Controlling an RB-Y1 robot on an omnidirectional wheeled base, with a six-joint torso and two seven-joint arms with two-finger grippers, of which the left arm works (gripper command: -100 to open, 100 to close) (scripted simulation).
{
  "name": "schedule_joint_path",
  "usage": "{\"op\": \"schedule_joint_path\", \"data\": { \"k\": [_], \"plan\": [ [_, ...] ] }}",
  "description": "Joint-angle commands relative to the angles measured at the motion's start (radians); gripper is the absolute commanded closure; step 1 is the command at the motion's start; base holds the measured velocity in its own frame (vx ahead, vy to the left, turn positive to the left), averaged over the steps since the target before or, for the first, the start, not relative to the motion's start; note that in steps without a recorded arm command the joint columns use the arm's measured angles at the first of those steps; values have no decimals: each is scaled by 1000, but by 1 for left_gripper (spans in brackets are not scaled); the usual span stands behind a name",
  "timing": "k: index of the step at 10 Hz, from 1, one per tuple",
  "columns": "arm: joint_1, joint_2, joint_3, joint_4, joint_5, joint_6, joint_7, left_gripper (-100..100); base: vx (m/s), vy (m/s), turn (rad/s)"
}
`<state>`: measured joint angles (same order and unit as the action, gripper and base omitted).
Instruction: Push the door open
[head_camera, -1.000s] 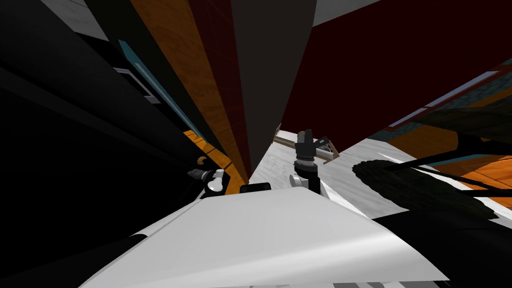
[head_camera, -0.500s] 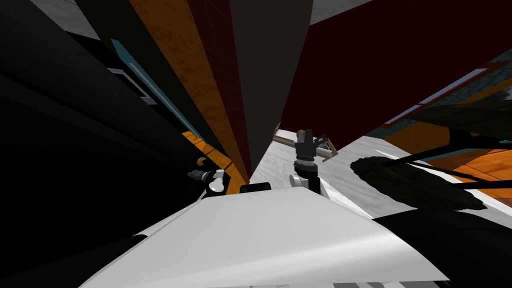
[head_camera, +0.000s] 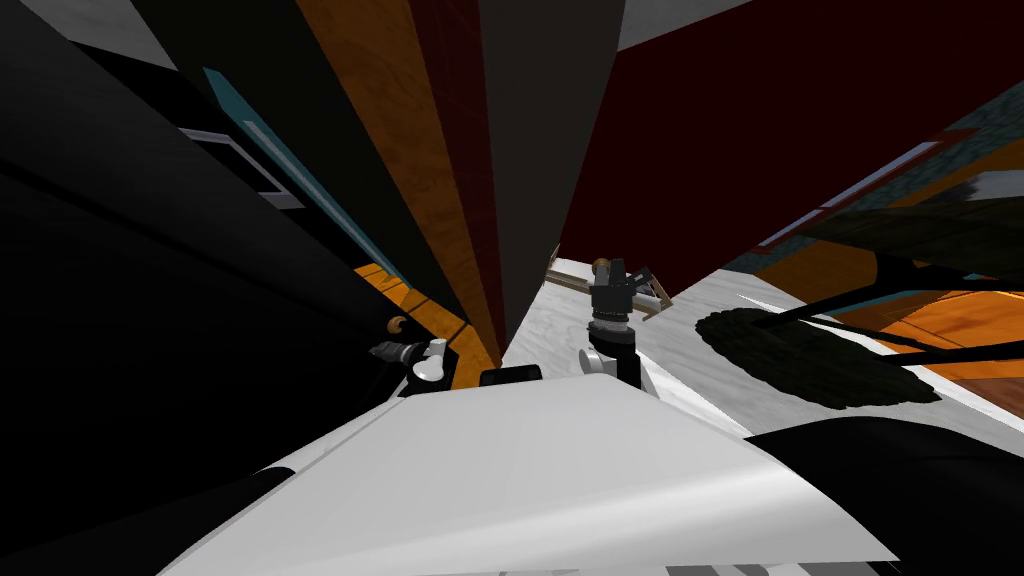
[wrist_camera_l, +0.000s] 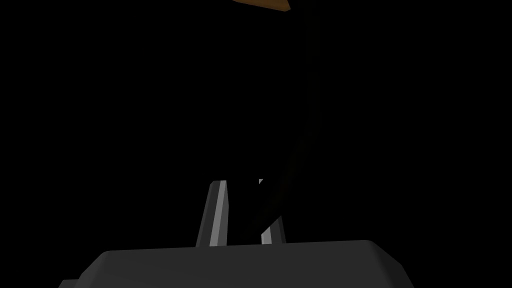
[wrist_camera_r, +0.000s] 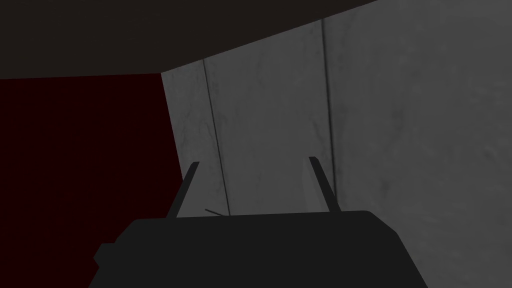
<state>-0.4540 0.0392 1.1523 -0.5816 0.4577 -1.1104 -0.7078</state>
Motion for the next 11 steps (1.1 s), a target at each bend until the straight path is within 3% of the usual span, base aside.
{"op": "schedule_joint_path", "data": {
  "k": [1, 2, 4, 5, 7, 9, 11],
  "plan": [
    [-9, 14, 16, -10, 8, -31, -9, 100, -11, 158, -38],
    [-14, 20, 26, -3, 15, -45, -11, 100, -3, 161, -82],
    [-14, 20, 26, -3, 15, -45, -11, 100, 0, 78, 0],
    [-21, 28, 42, 8, 26, -68, -13, 100, -19, 116, -32],
    [-21, 28, 42, 8, 26, -68, -13, 100, 6, 86, -26],
    [-32, 38, 66, 24, 41, -102, -17, 100, -2, 112, -60],
    [-32, 38, 66, 24, 41, -102, -17, 100, 0, 86, -1]
  ]
}}
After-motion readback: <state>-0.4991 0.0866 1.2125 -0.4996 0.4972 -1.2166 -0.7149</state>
